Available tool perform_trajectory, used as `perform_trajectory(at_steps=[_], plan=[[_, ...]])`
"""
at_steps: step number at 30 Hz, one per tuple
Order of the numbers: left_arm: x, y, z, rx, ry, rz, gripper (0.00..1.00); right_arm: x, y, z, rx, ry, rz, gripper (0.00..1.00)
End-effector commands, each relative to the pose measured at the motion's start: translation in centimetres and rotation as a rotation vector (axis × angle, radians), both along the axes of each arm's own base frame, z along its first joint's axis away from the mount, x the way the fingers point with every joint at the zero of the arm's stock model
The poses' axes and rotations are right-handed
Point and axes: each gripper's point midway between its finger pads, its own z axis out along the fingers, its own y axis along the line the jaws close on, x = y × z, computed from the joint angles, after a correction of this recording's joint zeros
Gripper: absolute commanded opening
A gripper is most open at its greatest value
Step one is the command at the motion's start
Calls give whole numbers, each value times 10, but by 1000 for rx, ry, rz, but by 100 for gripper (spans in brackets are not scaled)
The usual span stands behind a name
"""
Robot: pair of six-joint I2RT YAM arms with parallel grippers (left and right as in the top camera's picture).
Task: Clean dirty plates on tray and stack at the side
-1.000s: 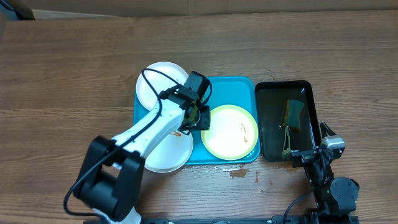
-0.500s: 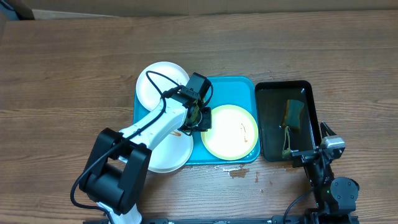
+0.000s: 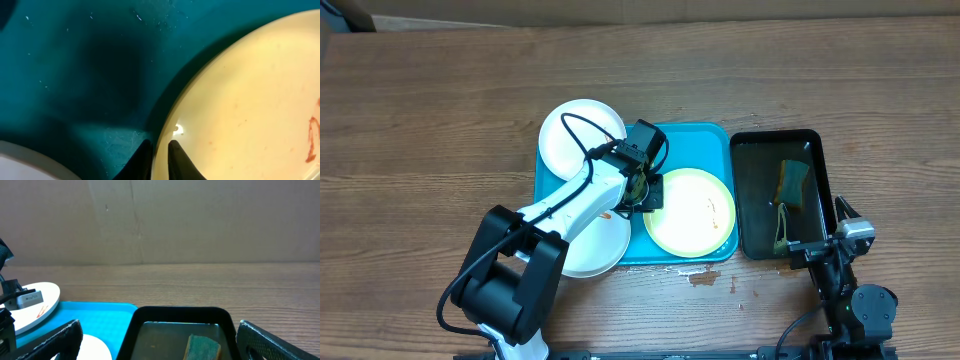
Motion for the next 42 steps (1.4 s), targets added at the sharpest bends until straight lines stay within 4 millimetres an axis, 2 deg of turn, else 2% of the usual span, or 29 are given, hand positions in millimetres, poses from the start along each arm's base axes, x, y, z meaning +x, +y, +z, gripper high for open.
perform_trajectory(at_steps=[1,7,13,16,18,19,26,30,42], plan=[[-1,1,-7,19,6,0,10,0,2,-4,-5,3,11,100],[11,10,-6,67,-51,33,4,0,2,-4,-4,4,12,100],[16,17,-6,99,-70,70,4,0,2,-4,-4,4,11,100],[16,17,-6,99,-70,69,14,0,2,-4,-4,4,11,100],[16,17,-6,99,-70,68,27,0,2,-4,-4,4,11,100],[16,17,-6,99,-69,67,28,0,2,-4,-4,4,11,100],[9,14,-7,85,-42,57,20,0,2,-4,-4,4,11,100],[8,15,-7,90,-36,57,24,0,2,-4,-4,4,11,100],[5,10,-8,92,-36,41,25,-1,7,-3,-3,1,36,100]])
